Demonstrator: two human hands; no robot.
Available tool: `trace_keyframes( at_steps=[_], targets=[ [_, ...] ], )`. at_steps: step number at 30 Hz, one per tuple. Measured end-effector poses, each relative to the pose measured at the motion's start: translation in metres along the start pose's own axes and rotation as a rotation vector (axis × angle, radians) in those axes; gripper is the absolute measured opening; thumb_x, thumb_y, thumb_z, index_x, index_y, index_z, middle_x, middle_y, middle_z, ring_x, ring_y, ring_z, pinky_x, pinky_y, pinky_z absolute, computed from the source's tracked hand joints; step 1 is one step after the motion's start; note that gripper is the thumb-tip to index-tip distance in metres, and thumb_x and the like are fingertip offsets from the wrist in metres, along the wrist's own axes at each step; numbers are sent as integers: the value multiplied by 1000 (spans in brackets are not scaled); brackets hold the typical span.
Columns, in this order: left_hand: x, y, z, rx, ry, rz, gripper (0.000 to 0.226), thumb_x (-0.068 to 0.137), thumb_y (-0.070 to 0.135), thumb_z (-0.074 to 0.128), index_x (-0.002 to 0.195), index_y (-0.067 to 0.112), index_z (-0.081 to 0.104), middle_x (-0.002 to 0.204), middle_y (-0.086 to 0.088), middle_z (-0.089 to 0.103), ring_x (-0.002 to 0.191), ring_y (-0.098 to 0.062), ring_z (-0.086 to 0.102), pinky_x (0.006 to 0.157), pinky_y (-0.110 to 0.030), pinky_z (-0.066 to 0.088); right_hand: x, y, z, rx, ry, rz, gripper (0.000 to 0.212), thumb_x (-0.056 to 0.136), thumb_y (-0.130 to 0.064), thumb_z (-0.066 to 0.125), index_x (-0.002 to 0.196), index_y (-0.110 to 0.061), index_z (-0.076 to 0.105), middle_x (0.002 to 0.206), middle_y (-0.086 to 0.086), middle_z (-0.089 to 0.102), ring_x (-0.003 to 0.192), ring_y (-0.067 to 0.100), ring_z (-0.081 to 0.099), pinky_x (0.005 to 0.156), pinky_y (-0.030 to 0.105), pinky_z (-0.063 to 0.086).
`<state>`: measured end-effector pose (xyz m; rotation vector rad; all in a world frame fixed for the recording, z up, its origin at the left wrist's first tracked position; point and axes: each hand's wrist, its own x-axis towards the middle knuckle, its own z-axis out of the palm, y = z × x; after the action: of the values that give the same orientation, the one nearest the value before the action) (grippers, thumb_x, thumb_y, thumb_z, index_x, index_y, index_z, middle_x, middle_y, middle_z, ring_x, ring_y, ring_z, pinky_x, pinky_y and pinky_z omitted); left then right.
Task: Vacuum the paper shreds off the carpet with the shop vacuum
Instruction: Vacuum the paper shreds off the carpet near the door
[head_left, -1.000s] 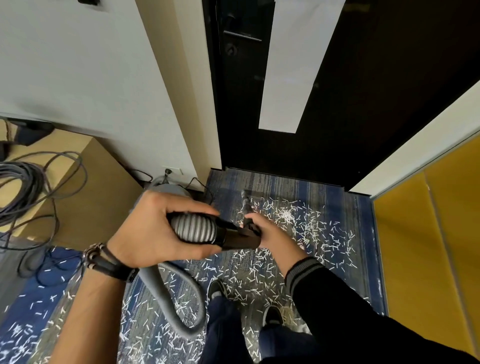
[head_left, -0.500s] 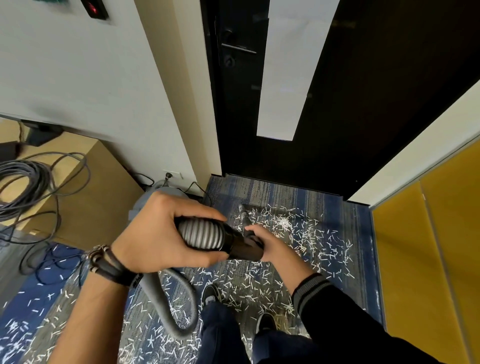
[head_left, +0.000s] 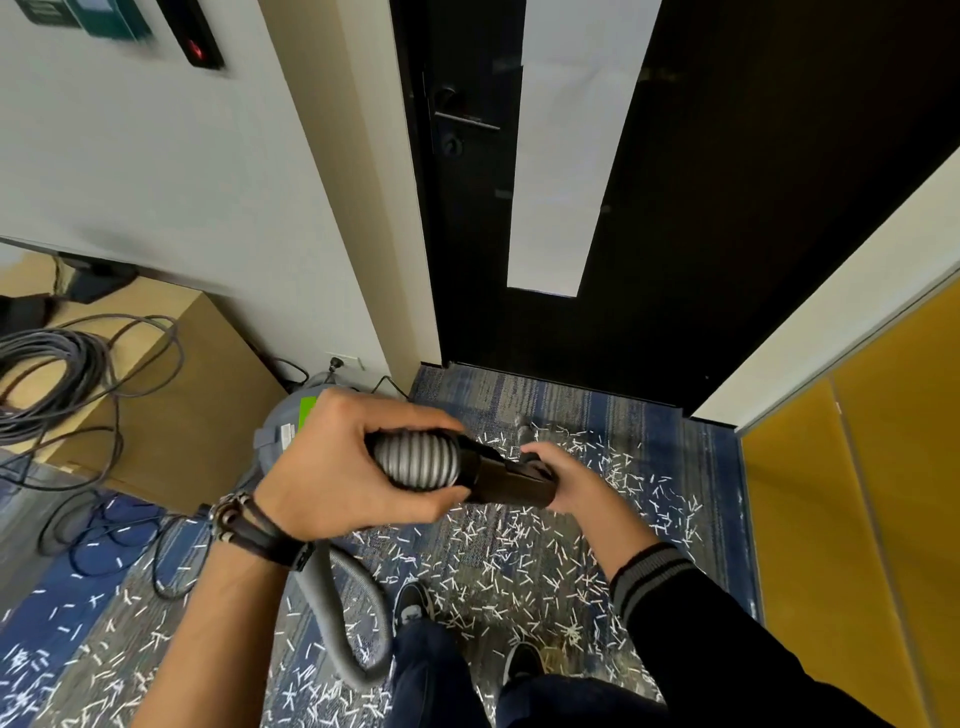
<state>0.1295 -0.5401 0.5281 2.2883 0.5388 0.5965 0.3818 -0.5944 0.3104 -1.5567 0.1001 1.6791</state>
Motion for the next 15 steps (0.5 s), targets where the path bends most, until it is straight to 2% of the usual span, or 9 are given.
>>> trace_keyframes(
  at_steps=[3,5,8,10,12,15],
  targets=[
    [3,-3,20,-8,-87,-22,42,66,42,93,104,30,81,91,21,76,80,-2,73,74,-30,60,4,7,-20,75,31,-6,41,98,-17,54,132,-4,37,103,16,53,68,22,57,54,28,57],
    [5,-6,32,-71,-122,-53,41,66,40,93,104,31,80,92,19,77,80,-4,74,74,-31,60,5,17,-37,82,69,30,38,98,-18,53,130,-3,39,101,15,55,70,23,59,61,32,57],
    [9,-6,45,-135,-191,-51,39,67,33,97,103,28,81,91,16,78,80,-7,74,75,-28,60,1,34,-61,149,105,55,26,100,-20,51,119,-5,42,81,10,54,61,20,56,53,26,55],
    [14,-1,54,-141,-232,-17,38,69,32,97,103,25,81,92,13,78,81,-9,74,74,-30,60,-2,34,-71,172,110,51,20,100,-19,49,114,-7,41,78,9,52,60,20,54,51,23,52],
    [20,4,58,-115,-201,14,37,70,33,96,104,26,81,91,14,77,80,-8,74,73,-27,59,-6,23,-77,141,91,35,19,100,-17,48,112,-5,41,80,10,52,61,20,54,51,25,53],
    [29,12,50,-36,-100,49,39,68,28,97,103,27,81,88,19,76,77,-5,73,72,-17,54,-10,4,-72,115,55,1,25,98,-16,51,118,-4,42,85,12,54,65,22,56,51,29,56]
  ],
)
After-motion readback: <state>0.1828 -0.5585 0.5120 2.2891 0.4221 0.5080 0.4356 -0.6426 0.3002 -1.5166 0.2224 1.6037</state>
